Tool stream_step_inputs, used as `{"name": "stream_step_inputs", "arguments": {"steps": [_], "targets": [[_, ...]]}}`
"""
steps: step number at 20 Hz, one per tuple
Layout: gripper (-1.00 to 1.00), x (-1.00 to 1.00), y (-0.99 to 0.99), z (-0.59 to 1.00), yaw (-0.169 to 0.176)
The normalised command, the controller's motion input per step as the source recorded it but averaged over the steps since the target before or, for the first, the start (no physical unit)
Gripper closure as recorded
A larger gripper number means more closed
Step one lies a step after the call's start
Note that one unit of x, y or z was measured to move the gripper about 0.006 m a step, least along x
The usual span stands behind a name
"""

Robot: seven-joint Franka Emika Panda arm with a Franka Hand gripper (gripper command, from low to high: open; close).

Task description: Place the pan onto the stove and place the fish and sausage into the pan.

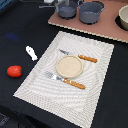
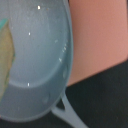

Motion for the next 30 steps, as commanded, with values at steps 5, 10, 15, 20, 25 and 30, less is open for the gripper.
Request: {"name": "stream_step_inputs", "arguments": {"steps": [5, 10, 15, 20, 25, 30], "targets": [[-1.0, -0.01, -0.84, 0.62, 0.0], [-1.0, -0.01, -1.0, 0.17, 0.0], [-1.0, 0.02, -1.0, -0.01, 0.0], [-1.0, 0.01, -1.0, -0.12, 0.0], [-1.0, 0.06, -1.0, -0.2, 0.003], [-1.0, 0.04, -0.53, -0.23, 0.013]]}}
